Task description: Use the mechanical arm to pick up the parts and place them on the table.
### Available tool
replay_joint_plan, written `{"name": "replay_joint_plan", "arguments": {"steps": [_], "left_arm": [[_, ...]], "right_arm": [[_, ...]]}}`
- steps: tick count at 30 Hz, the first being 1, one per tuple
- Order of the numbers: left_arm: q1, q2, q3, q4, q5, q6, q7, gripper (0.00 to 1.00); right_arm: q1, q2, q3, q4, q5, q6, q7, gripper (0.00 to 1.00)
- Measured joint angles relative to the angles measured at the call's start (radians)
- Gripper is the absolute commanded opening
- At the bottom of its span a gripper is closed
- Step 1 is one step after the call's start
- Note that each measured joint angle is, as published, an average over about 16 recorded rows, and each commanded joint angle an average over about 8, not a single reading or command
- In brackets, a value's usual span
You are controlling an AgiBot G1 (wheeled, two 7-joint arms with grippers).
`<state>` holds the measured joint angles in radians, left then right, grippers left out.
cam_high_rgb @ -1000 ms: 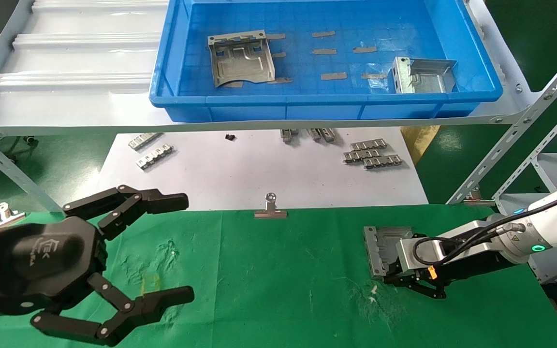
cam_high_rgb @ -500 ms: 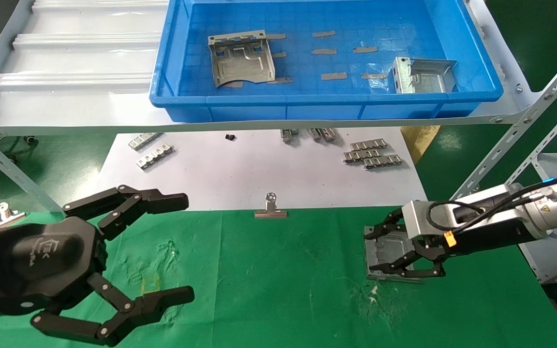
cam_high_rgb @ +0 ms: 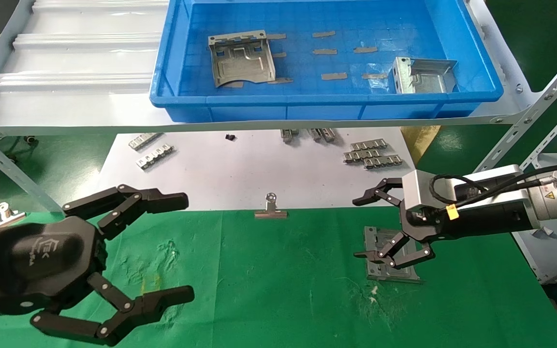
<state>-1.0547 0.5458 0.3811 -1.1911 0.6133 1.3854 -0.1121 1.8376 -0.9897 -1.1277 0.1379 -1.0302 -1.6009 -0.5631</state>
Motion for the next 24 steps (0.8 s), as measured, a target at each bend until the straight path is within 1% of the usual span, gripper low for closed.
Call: {"name": "replay_joint_plan", "arguments": {"steps": [4, 9, 24], "left_arm": [[0.000, 0.000, 0.000, 0.000, 0.000, 0.000, 0.000, 1.00], [0.000, 0.000, 0.000, 0.000, 0.000, 0.000, 0.000, 1.00], [0.000, 0.000, 0.000, 0.000, 0.000, 0.000, 0.000, 1.00]], "right_arm": [[-0.018, 0.008, 0.016, 0.027, 0.000, 0.004, 0.016, 1.00], [-0.060, 0.027, 0.060, 0.089, 0.012, 0.010, 0.055, 1.00], [-0.247, 0.121, 0.270, 0.370, 0.089, 0.035, 0.240, 1.00]]}}
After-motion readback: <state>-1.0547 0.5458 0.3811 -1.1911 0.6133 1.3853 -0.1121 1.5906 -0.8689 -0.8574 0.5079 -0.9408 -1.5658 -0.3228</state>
